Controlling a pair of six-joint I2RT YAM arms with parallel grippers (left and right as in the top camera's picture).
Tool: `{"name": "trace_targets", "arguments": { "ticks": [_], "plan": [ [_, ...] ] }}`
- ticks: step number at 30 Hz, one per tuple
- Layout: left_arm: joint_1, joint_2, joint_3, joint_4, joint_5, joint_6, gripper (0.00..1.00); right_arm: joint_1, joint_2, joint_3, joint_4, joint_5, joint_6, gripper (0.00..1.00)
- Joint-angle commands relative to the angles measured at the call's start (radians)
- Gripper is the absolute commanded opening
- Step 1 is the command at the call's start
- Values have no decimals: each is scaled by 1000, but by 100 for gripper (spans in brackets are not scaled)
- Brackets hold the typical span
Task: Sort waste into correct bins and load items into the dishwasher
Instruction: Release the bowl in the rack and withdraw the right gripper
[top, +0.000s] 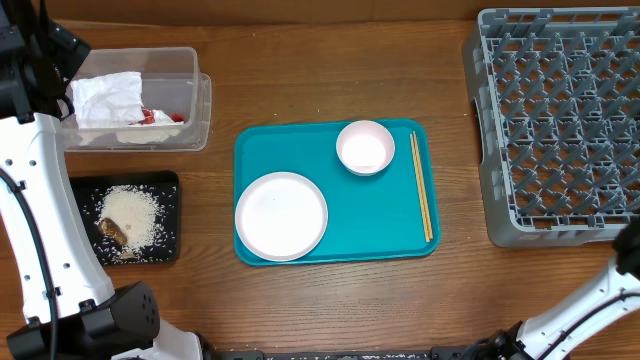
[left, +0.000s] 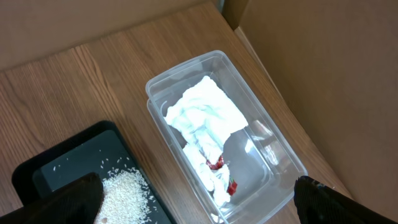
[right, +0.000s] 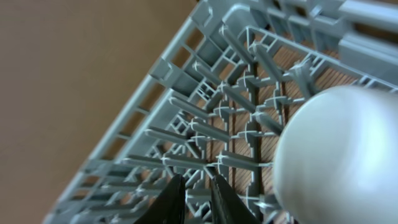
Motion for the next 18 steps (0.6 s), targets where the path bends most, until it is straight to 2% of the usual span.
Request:
{"name": "trace_targets", "arguments": {
  "ticks": [1, 10, 13, 18],
  "plan": [
    [-1, 5, 2, 0, -17, -6, 100, 36, 42, 13, 4, 257, -15, 17],
    [-1, 5, 2, 0, -17, -6, 100, 60, 72, 13, -63, 570, -17, 17],
    [-1, 5, 2, 0, -17, -6, 100, 44, 72, 13, -107, 585, -27, 17],
    [-1, 5, 2, 0, -17, -6, 100, 15, 48, 14, -159, 593, -21, 11]
  ]
}}
